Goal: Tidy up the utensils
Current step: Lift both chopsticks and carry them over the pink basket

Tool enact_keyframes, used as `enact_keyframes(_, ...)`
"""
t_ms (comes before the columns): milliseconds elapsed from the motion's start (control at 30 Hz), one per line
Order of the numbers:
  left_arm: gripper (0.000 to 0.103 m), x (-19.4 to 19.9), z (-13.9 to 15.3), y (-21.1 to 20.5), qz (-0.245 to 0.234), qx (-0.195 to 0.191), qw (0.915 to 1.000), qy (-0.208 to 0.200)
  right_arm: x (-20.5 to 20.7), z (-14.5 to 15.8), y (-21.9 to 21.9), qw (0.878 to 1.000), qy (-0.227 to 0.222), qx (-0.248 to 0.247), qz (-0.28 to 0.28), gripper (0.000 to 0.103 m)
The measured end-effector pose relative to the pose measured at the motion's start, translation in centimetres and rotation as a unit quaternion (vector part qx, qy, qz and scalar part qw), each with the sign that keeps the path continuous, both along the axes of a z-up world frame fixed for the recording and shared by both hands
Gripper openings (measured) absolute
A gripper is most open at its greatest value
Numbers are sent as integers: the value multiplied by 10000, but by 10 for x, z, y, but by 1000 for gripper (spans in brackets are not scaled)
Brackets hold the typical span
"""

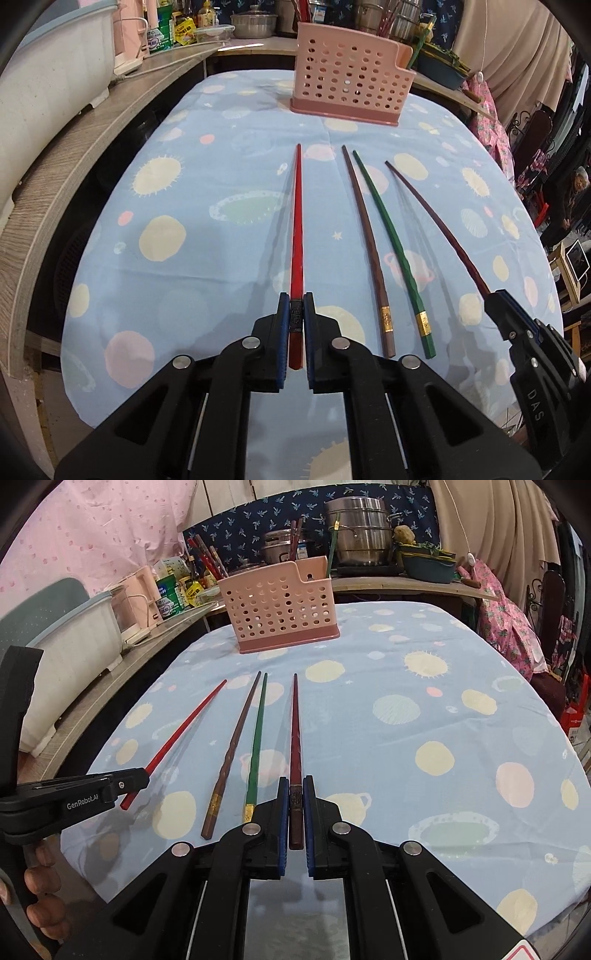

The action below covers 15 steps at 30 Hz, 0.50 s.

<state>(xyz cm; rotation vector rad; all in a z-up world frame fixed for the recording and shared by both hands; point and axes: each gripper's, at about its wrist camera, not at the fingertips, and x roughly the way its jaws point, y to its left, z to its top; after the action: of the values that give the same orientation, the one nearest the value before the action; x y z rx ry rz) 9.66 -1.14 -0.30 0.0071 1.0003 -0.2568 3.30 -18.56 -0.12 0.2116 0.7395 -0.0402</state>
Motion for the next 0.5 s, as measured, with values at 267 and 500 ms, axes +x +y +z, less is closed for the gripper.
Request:
enact_keyframes(267, 7, 4, 31, 1, -11, -29, 9996, -295, 9, 38, -5, 9992, -382, -64, -19, 7)
enact_keyframes(500, 7, 11, 59, 0, -17, -26, 9986, -529, 24, 76, -14, 9969, -784, 64, -69, 7)
